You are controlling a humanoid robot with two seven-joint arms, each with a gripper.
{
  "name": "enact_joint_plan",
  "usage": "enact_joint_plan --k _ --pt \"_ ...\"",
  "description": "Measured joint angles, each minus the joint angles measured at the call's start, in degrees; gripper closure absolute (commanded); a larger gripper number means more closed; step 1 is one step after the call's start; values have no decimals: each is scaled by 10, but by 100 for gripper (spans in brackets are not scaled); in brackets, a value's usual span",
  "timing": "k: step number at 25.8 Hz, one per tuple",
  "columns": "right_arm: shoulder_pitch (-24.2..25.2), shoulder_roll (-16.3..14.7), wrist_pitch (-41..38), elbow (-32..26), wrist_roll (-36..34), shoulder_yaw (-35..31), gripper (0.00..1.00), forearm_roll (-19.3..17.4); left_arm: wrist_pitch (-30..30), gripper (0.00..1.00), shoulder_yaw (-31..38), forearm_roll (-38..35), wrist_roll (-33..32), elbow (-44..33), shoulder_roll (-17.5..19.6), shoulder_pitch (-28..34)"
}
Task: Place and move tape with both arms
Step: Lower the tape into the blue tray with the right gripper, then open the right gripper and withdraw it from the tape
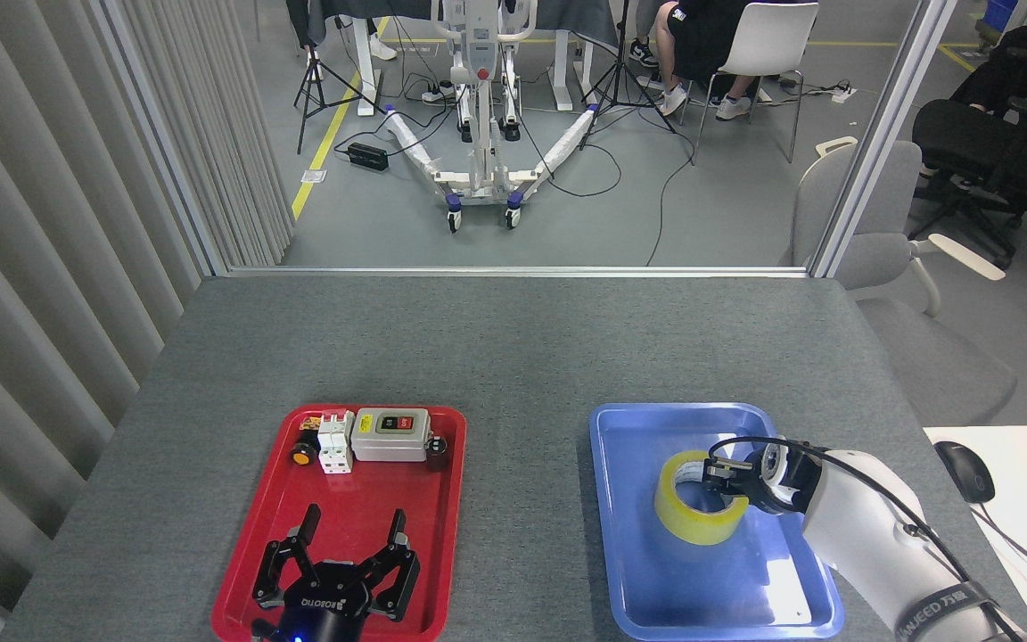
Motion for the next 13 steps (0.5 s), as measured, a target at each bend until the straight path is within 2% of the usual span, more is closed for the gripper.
enact_joint_plan --k 2,4,7,11,13 --pt "0 0 1 -6 -4 -1 8 2 2 0 0 -19 -1 1 2 0" --pt "1 -1 1 -19 -7 -2 2 3 2 0 0 -29 -1 2 4 0" --pt "10 -11 0 -61 -16 -4 1 5 3 0 1 -36 1 2 4 0" --pt "49 -55 -15 -161 -50 -33 1 9 3 0 1 -38 5 2 9 -1" --pt "77 -69 -33 -208 -77 -63 1 27 3 0 1 -38 5 2 13 -2"
